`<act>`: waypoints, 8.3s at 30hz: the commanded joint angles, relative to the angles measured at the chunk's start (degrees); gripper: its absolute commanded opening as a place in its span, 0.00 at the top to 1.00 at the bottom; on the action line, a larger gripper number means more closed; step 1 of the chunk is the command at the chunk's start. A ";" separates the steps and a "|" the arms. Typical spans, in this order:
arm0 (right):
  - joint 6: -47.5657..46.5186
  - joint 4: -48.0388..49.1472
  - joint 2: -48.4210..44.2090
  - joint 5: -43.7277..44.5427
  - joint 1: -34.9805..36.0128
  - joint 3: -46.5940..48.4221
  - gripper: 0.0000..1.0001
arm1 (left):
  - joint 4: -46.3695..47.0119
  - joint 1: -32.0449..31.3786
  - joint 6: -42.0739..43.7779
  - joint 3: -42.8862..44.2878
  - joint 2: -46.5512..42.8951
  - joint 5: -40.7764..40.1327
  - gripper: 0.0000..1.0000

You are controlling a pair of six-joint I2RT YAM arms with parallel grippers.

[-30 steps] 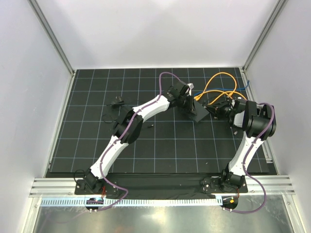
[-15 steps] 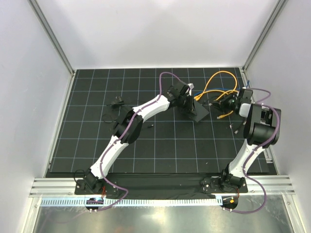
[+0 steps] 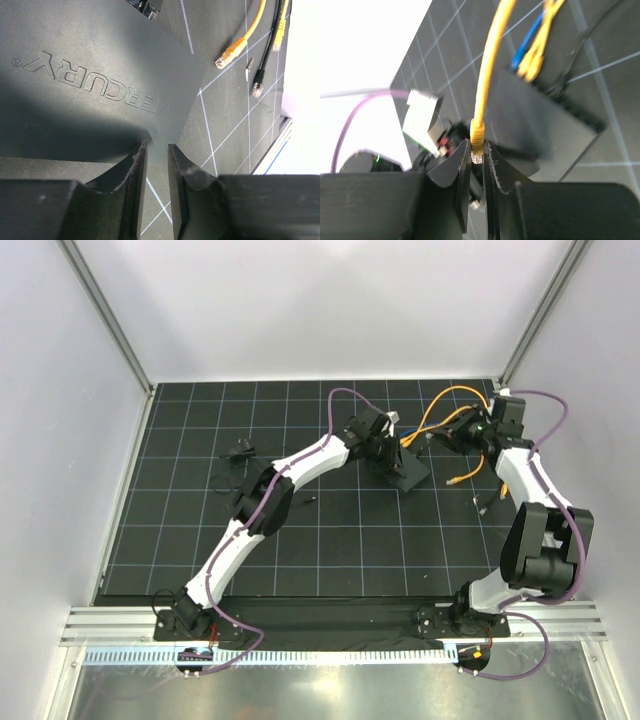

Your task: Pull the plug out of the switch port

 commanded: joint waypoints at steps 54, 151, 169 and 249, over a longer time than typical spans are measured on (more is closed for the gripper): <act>-16.93 -25.67 40.93 10.00 33.86 55.16 0.45 | -10.68 25.86 3.56 -37.57 -44.79 -8.93 0.50; -1.55 16.41 28.71 -10.99 -1.48 3.48 0.61 | 9.45 1.16 -1.00 0.04 -1.99 -3.83 0.72; -1.81 22.39 31.79 -16.79 -1.13 1.19 0.60 | 7.78 1.25 -1.62 -0.74 -0.93 -2.94 0.76; 8.71 37.24 28.62 5.45 1.69 -4.09 0.99 | -1.36 1.33 -0.83 -0.48 2.85 -6.37 0.86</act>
